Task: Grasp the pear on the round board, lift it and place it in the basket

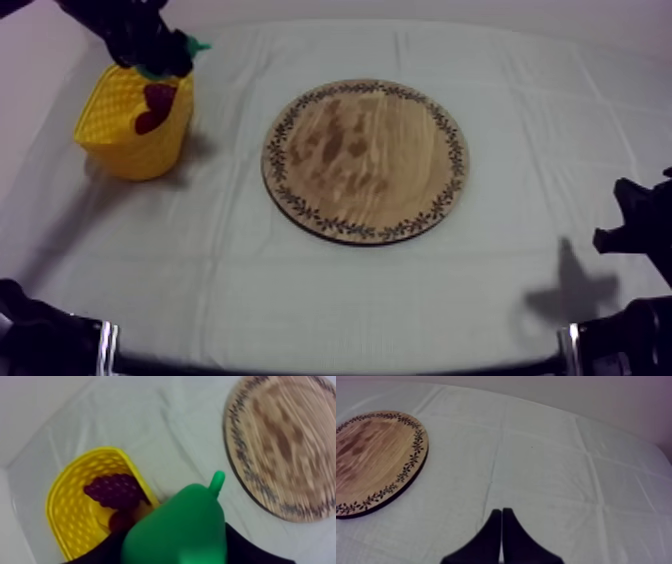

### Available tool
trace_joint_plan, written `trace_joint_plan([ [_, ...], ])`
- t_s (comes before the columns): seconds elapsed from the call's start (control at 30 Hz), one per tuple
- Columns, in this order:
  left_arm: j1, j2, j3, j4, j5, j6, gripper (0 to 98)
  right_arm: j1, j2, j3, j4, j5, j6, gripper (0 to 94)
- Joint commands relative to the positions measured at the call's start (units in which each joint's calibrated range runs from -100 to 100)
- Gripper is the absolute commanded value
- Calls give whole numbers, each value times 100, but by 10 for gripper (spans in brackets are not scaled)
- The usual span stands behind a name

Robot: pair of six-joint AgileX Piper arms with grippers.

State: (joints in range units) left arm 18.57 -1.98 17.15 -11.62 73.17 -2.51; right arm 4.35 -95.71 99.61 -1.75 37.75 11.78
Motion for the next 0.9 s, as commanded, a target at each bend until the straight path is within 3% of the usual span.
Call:
trace_joint_plan([
  [0.0,-252,152,-129,-15,-118,72,442,1,-5,5,2,-1,1,5],
  [0.3,-820,1060,-366,-198,-787,271,437,1,-5,5,2,-1,0,5],
  [0.87,-1243,2216,-138,-171,-1332,395,443,1,-5,5,2,-1,1,5],
])
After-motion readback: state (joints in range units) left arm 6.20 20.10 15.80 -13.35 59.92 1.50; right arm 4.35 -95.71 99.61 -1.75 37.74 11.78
